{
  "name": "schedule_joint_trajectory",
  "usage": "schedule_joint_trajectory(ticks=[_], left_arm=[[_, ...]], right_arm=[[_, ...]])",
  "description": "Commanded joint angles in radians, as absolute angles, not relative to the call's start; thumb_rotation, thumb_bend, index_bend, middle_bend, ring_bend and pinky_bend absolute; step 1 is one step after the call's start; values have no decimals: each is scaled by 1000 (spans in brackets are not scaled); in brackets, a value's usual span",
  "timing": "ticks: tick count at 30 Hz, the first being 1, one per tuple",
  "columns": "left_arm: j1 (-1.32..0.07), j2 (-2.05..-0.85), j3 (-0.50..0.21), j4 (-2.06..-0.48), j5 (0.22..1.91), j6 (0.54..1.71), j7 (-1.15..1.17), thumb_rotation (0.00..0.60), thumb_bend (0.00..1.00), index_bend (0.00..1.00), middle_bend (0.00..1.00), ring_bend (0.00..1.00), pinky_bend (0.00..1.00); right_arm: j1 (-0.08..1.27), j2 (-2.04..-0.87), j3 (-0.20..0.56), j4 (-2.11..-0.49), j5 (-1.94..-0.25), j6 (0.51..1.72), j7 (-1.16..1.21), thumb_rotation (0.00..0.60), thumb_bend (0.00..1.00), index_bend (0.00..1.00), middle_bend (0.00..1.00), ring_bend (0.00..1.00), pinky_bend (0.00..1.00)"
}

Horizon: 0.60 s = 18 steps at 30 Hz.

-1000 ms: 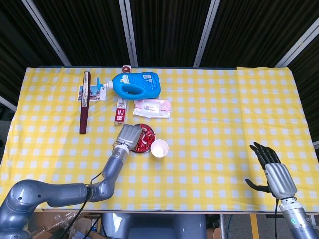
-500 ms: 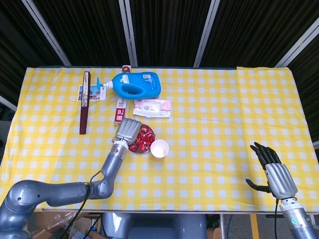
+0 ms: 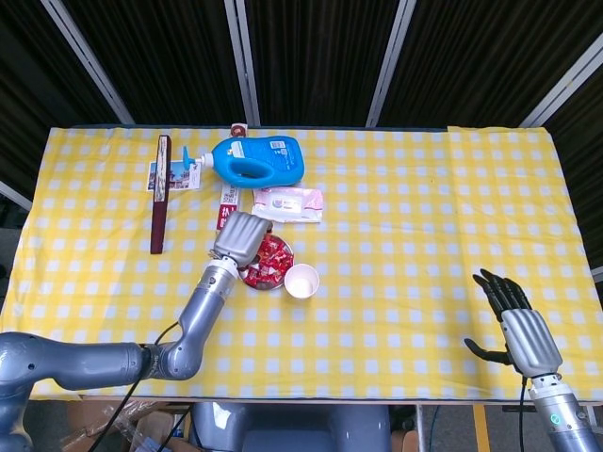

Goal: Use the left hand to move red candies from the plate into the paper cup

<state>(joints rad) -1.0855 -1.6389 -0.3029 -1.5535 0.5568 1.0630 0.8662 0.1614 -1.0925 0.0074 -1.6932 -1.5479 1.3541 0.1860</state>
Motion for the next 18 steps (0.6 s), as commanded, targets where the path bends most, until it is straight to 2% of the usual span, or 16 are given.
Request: schedule_joint_trajectory(ticks=[1,9,18], left_arm=[[-1105,-1618,-318,-1603,557,1077,882,600,459,595,671,837,906],[-1166,-1634,-317,-1641,537,1083,936,600,459,596,673,837,906],[-1240,-1671,-275,-1619,476,1072,1037,600,459,600,684,837,906]], right_arm=[[161,-1092,8,-1694,-1548,1355,185,600,277,0,0,0,0],[161,-1092,9,-1693,-1547,1355,189,600,277,0,0,0,0],[159,-1094,10,-1689,-1554,1366,193,600,277,0,0,0,0]])
